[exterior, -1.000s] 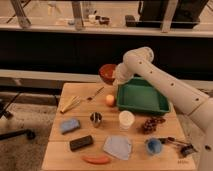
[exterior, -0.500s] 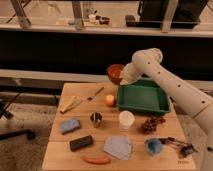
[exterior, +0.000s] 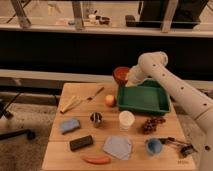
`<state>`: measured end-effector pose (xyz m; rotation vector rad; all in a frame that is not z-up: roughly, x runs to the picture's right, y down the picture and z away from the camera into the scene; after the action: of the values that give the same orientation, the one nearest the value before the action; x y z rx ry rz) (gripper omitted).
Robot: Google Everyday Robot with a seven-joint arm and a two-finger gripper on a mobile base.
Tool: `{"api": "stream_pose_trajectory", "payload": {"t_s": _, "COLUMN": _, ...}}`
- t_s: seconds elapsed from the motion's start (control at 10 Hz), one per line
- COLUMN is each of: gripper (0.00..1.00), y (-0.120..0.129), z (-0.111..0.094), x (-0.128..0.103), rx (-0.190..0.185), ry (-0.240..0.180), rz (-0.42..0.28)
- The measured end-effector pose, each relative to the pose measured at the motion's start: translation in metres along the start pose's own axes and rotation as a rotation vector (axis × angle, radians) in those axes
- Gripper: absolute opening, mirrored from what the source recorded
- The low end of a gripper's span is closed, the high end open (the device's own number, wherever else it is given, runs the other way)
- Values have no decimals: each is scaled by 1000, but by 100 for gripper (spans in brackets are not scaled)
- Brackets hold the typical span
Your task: Stack bowls into tray
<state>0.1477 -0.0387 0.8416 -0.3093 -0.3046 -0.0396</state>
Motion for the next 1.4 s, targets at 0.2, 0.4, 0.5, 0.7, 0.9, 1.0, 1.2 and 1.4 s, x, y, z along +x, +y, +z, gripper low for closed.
{"api": "stream_pose_trajectory", "payload": {"t_s": 0.2, "gripper": 0, "y": 4, "z": 5, "x": 13, "rx": -7, "ry": 4, "rz": 12}}
{"api": "stream_pose_trajectory", "payload": {"t_s": 0.4, "gripper": 0, "y": 7, "z": 8, "x": 21, "rx": -10, "ry": 6, "rz": 19}}
{"api": "stream_pose_trajectory", "payload": {"t_s": 0.5, "gripper": 0, "y": 8, "z": 10, "x": 26, "rx": -11, "ry": 7, "rz": 21}}
{"api": "stream_pose_trajectory", "payload": {"t_s": 0.7, "gripper": 0, "y": 12, "z": 12, "x": 38, "rx": -16, "ry": 14, "rz": 30}}
{"api": "stream_pose_trajectory", "payload": {"t_s": 0.9, "gripper": 0, "y": 17, "z": 16, "x": 50, "rx": -21, "ry": 22, "rz": 40}}
{"api": "stream_pose_trajectory", "payload": {"t_s": 1.0, "gripper": 0, "y": 19, "z": 19, "x": 57, "rx": -25, "ry": 25, "rz": 45}}
{"api": "stream_pose_trajectory", "payload": {"t_s": 1.2, "gripper": 0, "y": 23, "z": 24, "x": 64, "rx": -28, "ry": 32, "rz": 46}}
{"api": "stream_pose_trajectory", "payload": {"t_s": 1.4, "gripper": 0, "y": 26, "z": 31, "x": 68, "rx": -26, "ry": 35, "rz": 39}}
